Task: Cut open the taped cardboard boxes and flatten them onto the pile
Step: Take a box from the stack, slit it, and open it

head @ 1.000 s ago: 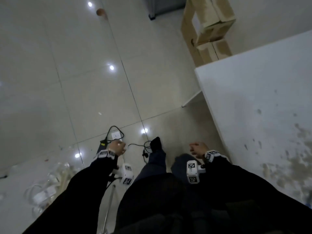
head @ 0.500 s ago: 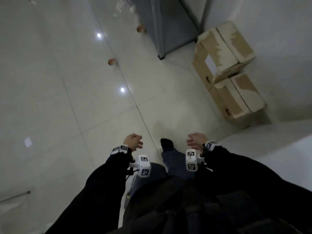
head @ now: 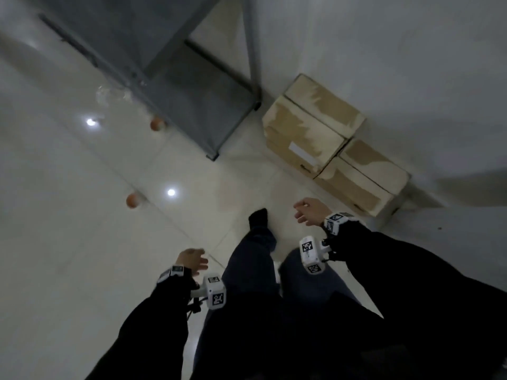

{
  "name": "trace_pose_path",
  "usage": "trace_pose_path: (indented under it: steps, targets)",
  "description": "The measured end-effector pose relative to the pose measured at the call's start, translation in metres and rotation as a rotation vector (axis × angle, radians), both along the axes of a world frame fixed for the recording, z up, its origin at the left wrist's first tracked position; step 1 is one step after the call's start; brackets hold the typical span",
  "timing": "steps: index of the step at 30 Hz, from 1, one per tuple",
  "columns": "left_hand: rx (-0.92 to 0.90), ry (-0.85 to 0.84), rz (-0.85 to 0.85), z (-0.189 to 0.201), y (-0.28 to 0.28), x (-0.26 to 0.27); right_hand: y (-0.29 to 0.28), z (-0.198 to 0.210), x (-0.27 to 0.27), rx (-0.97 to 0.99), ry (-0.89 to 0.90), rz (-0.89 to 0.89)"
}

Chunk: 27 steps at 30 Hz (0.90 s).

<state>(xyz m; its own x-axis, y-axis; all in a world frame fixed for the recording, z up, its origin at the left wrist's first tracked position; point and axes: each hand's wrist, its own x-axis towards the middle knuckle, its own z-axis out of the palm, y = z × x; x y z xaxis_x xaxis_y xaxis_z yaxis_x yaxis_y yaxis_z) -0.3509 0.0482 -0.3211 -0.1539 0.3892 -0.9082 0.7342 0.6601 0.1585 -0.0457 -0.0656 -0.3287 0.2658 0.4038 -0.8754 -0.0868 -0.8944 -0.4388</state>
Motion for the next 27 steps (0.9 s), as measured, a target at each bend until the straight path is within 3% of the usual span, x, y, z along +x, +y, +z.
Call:
trace_pose_path:
  steps: [6,8,11,15,18,22,23,27]
  targets:
    - [0.077,-0.116,-0.427,-0.034,0.126,0.179,-0.003,-0.050,0.095,-0.165,0.009,-0.453]
    - [0.095,-0.169,-0.618,-0.063,0.158,0.247,-0.004,-0.080,0.126,-0.210,-0.015,-0.511]
    - [0.308,-0.220,-0.861,-0.117,0.204,0.345,0.012,-0.139,0.176,-0.233,-0.070,-0.639]
    - [0.421,-0.226,-0.961,-0.198,0.249,0.443,0.059,-0.213,0.228,-0.167,-0.164,-0.829]
    - [0.381,-0.178,-0.923,-0.250,0.263,0.482,0.083,-0.263,0.244,-0.011,-0.167,-0.968]
    - [0.341,-0.209,-0.842,-0.295,0.276,0.490,0.081,-0.316,0.242,0.114,-0.220,-0.998]
    - [0.321,-0.225,-0.817,-0.299,0.277,0.488,0.078,-0.320,0.241,0.107,-0.211,-1.005]
    - [0.360,-0.220,-0.808,-0.273,0.267,0.482,0.087,-0.273,0.235,0.095,-0.233,-1.021]
